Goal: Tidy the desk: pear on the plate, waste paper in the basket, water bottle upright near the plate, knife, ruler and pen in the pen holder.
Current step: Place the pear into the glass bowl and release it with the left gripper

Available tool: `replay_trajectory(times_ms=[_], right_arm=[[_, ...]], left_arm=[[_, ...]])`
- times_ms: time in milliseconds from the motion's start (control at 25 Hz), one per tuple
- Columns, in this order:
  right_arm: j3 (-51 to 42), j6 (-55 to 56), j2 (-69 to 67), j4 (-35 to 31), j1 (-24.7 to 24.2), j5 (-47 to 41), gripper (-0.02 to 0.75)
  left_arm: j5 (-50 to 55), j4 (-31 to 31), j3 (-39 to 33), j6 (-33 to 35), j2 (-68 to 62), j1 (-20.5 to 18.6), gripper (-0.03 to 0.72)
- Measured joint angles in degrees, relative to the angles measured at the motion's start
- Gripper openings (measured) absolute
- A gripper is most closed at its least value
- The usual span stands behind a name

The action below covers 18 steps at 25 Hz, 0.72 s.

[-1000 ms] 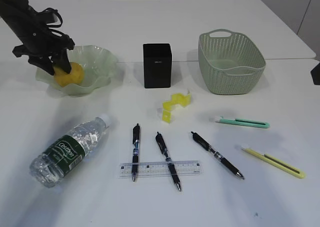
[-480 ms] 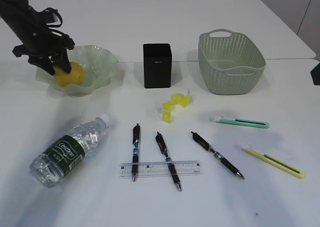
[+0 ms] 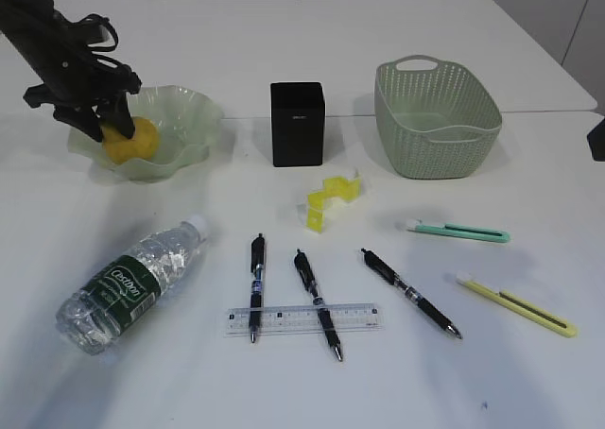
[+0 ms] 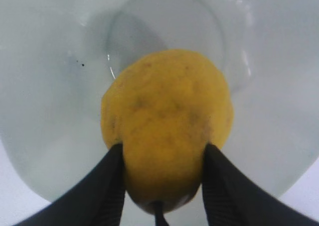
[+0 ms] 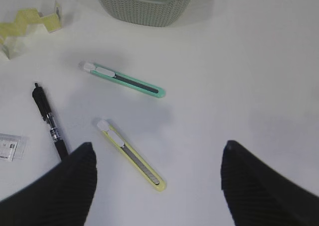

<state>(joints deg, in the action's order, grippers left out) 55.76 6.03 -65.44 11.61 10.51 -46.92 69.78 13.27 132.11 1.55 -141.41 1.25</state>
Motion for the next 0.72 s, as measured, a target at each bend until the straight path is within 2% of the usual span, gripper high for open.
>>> replay_trajectory(times_ms=[720], right_arm=[[0.0, 0.0, 0.0, 0.0, 0.0, 0.0, 0.575]], left_arm=[[0.2, 0.0, 0.0, 0.0, 0.0, 0.0, 0.319]])
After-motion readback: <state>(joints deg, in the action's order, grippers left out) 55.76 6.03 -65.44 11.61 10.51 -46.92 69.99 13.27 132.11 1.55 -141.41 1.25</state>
